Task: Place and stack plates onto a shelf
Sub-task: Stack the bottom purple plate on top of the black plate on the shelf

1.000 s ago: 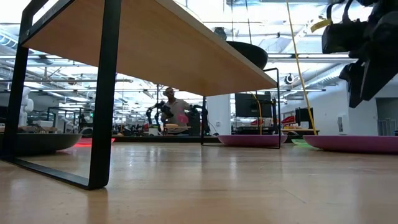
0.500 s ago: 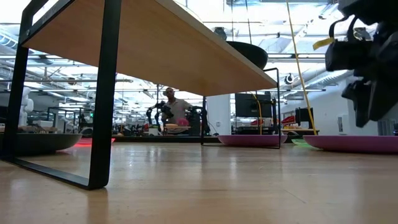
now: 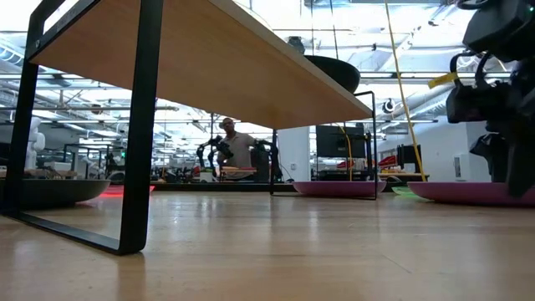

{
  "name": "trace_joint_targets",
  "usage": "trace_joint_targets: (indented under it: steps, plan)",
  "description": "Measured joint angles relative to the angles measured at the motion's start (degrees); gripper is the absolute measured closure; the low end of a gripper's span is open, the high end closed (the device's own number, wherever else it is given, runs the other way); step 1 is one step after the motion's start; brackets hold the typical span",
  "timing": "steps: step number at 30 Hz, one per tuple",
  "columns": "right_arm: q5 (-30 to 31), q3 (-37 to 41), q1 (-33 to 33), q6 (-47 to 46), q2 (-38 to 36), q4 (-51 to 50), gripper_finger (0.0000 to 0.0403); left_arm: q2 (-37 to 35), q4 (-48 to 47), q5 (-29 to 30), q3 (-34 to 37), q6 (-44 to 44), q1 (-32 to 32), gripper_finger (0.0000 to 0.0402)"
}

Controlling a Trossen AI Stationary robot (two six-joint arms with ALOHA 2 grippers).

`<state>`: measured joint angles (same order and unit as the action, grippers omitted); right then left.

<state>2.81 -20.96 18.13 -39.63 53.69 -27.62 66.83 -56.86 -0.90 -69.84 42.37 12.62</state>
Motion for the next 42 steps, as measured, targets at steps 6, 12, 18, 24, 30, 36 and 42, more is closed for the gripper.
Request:
trace_joint_targets:
  steps: [6, 12, 18, 24, 30, 36, 42]
  plan:
    - [0.1, 1.1, 0.0, 1.7, 0.0, 0.2, 0.0271, 0.0, 0.0, 1.2, 0.0, 0.0, 0.0, 0.0307]
    - [0.2, 1.3, 0.0, 2.7, 0.0, 0.5, 0.0330, 0.0, 0.0, 1.4, 0.0, 0.1, 0.0, 0.0307]
    - [0.9, 1.1, 0.0, 3.1, -0.1, 1.2, 0.0384, 0.0, 0.0, 1.4, 0.0, 0.1, 0.0, 0.0307]
    - [1.0, 1.2, 0.0, 3.0, -0.1, 3.0, 0.0395, 0.0, 0.0, 1.4, 0.0, 0.1, 0.0, 0.0307]
    - [0.7, 1.3, 0.0, 3.0, 0.0, 3.7, 0.0397, 0.0, 0.0, 1.4, 0.0, -0.1, 0.0, 0.0307]
    - [0.2, 0.2, 0.0, 5.5, 0.0, 2.9, 0.0398, 0.0, 0.0, 1.4, 0.0, 0.0, 0.0, 0.0307]
    - [0.7, -2.4, 0.0, 6.5, 0.1, -0.6, 0.0399, 0.0, 0.0, 1.4, 0.0, -0.3, 0.0, 0.0307]
